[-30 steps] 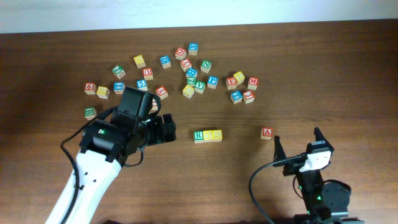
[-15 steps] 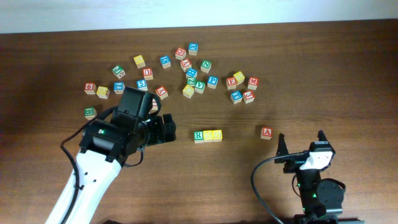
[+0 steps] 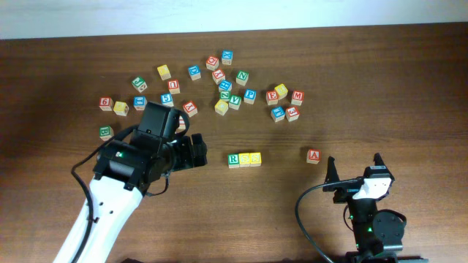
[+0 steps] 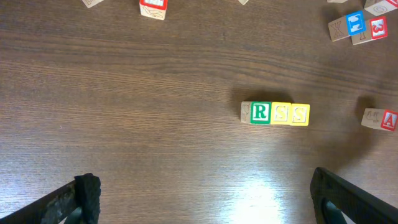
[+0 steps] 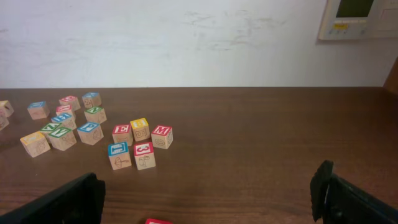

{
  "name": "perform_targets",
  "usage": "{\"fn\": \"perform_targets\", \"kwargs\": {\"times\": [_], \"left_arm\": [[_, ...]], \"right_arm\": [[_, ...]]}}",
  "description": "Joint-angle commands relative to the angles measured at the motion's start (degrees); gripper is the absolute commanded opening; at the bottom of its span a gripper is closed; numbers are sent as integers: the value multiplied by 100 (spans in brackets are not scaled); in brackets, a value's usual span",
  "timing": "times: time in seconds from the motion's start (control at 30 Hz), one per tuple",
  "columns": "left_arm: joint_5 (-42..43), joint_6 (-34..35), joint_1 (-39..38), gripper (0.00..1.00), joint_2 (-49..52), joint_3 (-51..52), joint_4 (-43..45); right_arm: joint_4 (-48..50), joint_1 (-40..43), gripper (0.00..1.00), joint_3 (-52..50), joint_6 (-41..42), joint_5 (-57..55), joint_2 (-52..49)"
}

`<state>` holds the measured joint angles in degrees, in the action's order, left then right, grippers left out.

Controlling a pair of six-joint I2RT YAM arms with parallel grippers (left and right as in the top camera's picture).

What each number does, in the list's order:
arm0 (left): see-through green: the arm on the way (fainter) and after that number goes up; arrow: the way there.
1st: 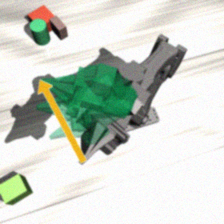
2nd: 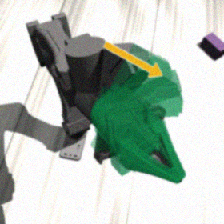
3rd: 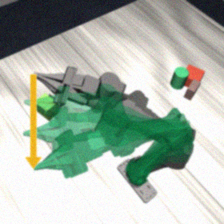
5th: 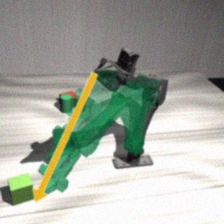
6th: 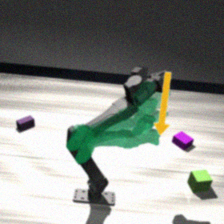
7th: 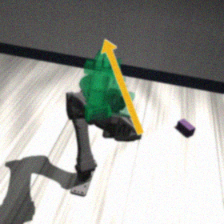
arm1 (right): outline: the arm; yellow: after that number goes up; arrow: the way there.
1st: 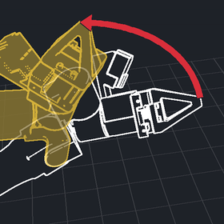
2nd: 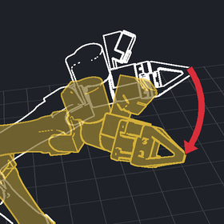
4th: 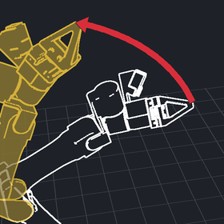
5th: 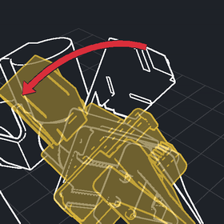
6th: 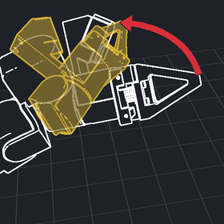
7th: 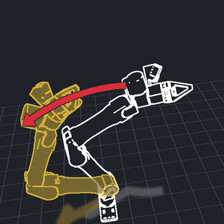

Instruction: Spell out RSS

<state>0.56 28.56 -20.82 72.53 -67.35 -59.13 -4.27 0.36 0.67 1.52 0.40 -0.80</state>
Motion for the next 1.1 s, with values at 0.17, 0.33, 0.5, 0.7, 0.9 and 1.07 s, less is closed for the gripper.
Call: {"fn": "perform_targets", "kwargs": {"times": [0.17, 0.33, 0.5, 0.7, 0.9, 1.07], "left_arm": [[-601, -66, 26, 99, -66, -28, -76], [37, -2236, 481, 99, -933, 540, 1014], [883, -2520, 1672, 99, -3010, 2911, 2573], [695, -2520, 1703, 99, -5558, 4900, 4277], [505, -2516, 1703, 99, -6537, 6210, 6011], [262, -2404, 2009, 99, -7235, 6688, 6052]], "right_arm": [[-37, 42, 98, -35, 44, -48, 61], [-37, 42, 98, -35, 44, -48, 61], [-37, 42, 98, -35, 44, -46, 61], [-37, 42, 98, -35, 44, -48, 61], [-37, 42, 98, -35, 44, -48, 61], [-37, 42, 98, -35, 44, -48, 61]]}}
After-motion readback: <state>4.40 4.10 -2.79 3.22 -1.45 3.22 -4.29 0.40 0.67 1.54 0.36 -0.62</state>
